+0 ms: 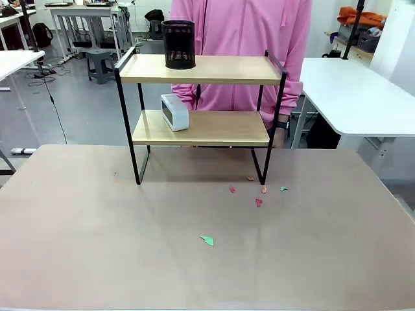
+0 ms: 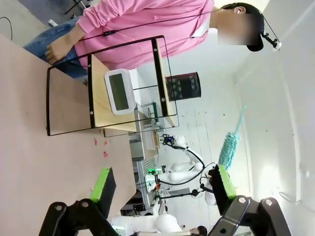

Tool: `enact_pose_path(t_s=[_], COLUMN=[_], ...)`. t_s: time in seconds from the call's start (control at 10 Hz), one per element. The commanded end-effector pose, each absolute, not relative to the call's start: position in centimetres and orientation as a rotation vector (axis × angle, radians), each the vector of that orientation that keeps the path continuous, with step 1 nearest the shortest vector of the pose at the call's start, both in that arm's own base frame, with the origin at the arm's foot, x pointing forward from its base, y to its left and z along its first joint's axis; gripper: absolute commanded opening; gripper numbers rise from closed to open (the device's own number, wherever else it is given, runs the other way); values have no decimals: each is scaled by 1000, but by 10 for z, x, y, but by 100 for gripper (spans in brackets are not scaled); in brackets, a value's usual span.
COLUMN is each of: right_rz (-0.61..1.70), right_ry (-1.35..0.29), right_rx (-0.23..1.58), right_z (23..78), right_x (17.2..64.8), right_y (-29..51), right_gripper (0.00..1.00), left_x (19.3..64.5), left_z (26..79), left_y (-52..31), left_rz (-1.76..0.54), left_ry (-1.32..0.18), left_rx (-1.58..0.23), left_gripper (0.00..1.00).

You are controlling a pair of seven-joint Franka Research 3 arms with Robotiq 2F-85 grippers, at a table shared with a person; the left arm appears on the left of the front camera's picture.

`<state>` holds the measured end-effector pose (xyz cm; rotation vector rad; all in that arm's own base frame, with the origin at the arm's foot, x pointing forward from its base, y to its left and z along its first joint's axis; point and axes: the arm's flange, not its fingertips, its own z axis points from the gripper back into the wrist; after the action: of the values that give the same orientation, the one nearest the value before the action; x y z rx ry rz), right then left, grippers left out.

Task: Clean the shelf.
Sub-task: Hand the Duster back to the human.

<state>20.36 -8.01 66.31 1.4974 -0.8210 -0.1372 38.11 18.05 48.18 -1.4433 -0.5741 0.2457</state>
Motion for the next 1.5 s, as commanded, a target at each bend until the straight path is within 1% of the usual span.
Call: enact_pose_path(t_s=[0.0, 0.1, 0.3, 0.4, 0.5, 0.7, 0.8, 0.9, 1.4], right_rz=[-450, -617, -828, -880, -884, -851, -832, -860, -860], right_ry=[-870, -765, -568, -428, -329, -205, -222, -230, -230], right_rx=[1509, 1491, 1493, 1485, 1490, 1468, 1415, 1484, 1484], right_z=[550, 521, 479, 463, 452, 445, 449, 530, 530], right_x=[137, 129, 118, 119, 125, 141, 152, 156, 156], right_y=[-65, -82, -96, -96, -92, -82, -75, -200, -200], right_gripper=[0, 0, 0, 0, 0, 0, 0, 0, 0], left_x=[379, 379, 379, 379, 379, 379, 379, 379, 379], left_z=[484, 484, 484, 484, 484, 484, 484, 484, 484], left_y=[183, 183, 183, 183, 183, 183, 183, 183, 183], left_rz=[228, 228, 228, 228, 228, 228, 228, 228, 228], left_ry=[-562, -562, -562, -562, -562, -562, -562, -562, -562], left_rx=[-1440, -1440, -1440, -1440, -1440, -1440, -1440, -1440, -1440], left_gripper=[100, 100, 100, 100, 100, 100, 100, 100, 100])
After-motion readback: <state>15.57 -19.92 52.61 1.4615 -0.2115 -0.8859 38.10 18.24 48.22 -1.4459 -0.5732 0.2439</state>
